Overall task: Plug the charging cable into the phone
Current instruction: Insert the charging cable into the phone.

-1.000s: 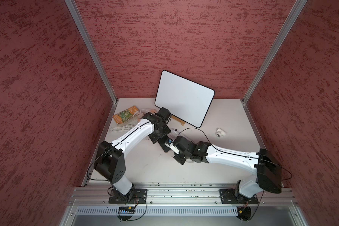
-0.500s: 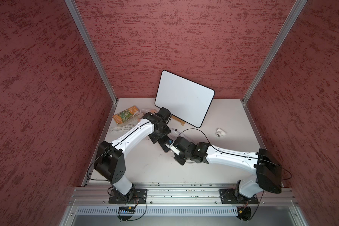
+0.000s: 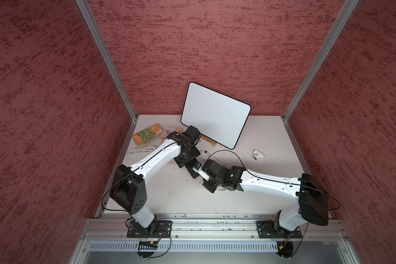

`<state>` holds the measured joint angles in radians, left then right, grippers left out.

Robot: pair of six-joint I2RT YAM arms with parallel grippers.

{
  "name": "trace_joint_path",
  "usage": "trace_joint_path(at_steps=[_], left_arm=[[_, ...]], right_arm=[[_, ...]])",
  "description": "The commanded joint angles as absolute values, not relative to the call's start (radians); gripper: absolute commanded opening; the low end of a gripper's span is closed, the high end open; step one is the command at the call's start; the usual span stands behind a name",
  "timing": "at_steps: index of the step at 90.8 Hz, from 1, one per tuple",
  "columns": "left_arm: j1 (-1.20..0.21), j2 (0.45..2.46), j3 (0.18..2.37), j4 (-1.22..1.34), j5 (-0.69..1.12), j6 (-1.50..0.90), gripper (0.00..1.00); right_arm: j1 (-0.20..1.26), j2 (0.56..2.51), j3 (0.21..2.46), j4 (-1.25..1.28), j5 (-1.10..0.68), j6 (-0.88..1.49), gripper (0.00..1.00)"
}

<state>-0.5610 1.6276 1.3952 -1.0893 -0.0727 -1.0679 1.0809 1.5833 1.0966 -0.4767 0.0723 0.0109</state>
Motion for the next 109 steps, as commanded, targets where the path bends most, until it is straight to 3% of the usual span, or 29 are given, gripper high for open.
trace_joint_path(at_steps=[1,109], left_arm=[[-0.569,1.593,1.425,-1.092,-0.074,-1.068,0.0],[-0.578,1.597,1.422,-1.086,-0.078,-1.069,0.0]], right_arm=[[1.092,1.6,1.104,-0.452,0.079,0.008,0.0],[1.094,1.6,1.094,-0.446,0.08,0.02,0.0]])
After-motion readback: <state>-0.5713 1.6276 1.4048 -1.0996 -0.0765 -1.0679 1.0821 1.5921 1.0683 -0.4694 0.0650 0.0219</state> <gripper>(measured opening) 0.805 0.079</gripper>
